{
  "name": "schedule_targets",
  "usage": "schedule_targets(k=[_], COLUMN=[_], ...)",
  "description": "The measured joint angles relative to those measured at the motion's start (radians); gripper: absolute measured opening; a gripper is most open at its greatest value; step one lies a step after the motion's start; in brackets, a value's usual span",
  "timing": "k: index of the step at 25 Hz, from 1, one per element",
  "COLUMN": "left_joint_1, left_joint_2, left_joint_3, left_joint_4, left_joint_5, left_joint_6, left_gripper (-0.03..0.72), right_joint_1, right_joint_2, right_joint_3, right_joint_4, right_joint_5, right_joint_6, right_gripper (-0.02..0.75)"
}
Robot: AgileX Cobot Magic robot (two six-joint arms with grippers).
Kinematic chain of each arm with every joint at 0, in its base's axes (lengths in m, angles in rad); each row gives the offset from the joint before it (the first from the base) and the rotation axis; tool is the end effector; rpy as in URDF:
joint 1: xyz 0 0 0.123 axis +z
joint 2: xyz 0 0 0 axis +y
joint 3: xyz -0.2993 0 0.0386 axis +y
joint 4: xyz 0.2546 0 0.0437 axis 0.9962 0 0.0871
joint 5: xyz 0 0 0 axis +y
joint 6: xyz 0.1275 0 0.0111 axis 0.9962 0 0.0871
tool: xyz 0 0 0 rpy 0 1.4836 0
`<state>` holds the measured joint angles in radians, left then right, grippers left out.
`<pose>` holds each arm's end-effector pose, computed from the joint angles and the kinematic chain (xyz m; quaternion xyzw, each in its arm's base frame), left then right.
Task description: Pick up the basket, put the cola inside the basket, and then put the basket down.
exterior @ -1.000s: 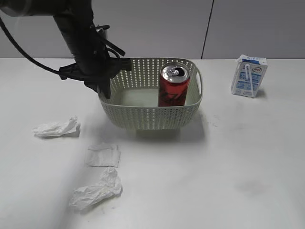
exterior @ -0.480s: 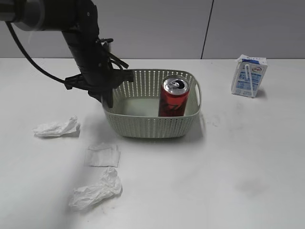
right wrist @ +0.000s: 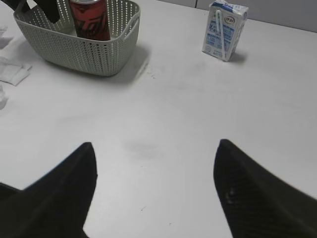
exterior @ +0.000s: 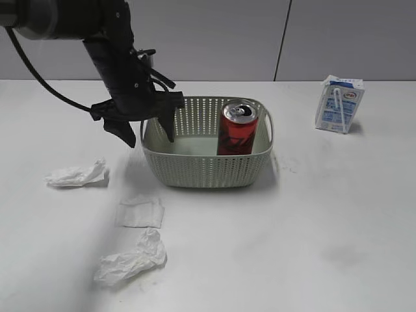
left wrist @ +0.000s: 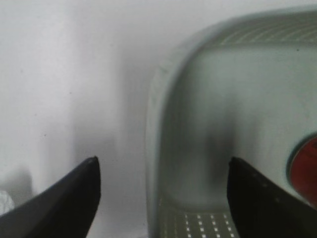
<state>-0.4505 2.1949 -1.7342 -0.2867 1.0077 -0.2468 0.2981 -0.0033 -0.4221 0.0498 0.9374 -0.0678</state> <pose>0.4182 -0.2363 0.1477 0.0360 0.9867 -0.1518 0.0445 0.0281 0.0140 0.2528 -0.1513 0.8263 0.0870 0.5355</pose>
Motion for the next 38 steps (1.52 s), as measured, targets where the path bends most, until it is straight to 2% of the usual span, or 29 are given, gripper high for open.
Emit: schedule_targets(k=[3,7,13,16,20,23,27,33,38], left_joint_1=[0.016,0.059,0.193,0.265,0.327,0.352,0.361,0.334,0.333], left_joint_2=[-0.021,-0.099,-0.247,-0.309,-0.376,-0.425,-0.476,-0.603,-0.847], left_joint_3=[0.0,0.0,0.0,-0.002,-0.002,-0.002,-0.002,0.068,0.305], left_joint_4=[-0.021,-0.032,-0.03,0.025,0.177,0.228,0.196,0.165,0.202], left_joint_5=[0.025,0.033,0.077,0.138,0.201,0.207,0.209,0.208,0.205], left_joint_6=[0.025,0.049,0.126,0.163,0.213,0.227,0.228,0.247,0.274], left_gripper=[0.631,0.644,0.644,0.641,0.631,0.627,0.622,0.615,0.605], right_joint_1=[-0.001,-0.001,-0.001,-0.003,-0.051,-0.141,-0.249,-0.261,-0.261], right_joint_2=[0.0,0.0,0.0,0.0,0.0,0.0,0.0,0.0,0.0], right_joint_3=[0.002,0.002,0.003,0.003,0.003,0.003,0.003,0.003,0.003], right_joint_4=[0.001,0.003,0.008,0.008,0.004,-0.02,-0.033,-0.036,-0.036], right_joint_5=[0.002,0.002,0.002,0.002,0.002,0.002,0.002,0.002,0.002], right_joint_6=[0.001,0.001,0.001,0.002,0.019,0.057,0.073,0.077,0.077], right_gripper=[0.557,0.555,0.554,0.554,0.553,0.553,0.553,0.553,0.553])
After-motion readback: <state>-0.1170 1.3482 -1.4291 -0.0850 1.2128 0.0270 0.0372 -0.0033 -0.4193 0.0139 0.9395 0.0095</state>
